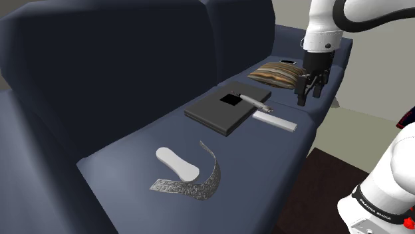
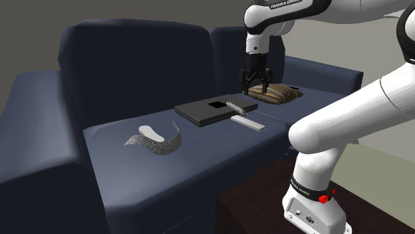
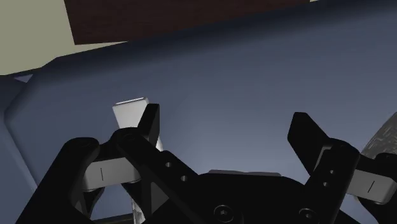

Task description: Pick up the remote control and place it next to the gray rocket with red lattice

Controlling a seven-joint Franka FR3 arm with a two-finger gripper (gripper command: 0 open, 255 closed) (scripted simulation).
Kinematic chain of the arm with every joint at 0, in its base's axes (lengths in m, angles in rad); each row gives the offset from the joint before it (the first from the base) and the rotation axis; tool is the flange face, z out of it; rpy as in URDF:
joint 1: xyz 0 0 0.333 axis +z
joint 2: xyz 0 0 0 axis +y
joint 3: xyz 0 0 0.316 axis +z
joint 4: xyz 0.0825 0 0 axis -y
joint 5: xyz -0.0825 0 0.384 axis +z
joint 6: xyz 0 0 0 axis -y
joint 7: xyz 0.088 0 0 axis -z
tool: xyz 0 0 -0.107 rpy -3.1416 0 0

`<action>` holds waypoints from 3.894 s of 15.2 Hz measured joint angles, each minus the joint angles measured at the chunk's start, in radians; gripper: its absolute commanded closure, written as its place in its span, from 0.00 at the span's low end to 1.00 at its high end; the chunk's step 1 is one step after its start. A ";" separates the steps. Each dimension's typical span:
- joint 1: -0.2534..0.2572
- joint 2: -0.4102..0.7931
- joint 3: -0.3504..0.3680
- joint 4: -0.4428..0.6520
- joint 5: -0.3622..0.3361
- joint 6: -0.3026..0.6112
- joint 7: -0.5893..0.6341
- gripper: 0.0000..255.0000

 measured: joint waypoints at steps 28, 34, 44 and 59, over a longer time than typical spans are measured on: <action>0.161 0.795 0.350 0.420 -0.031 0.451 0.356 0.00; 0.229 1.019 0.377 0.626 -0.137 0.464 0.454 0.00; 0.348 1.312 0.362 0.931 -0.258 0.443 0.532 0.00; 0.349 1.335 0.355 0.903 -0.269 0.494 0.537 1.00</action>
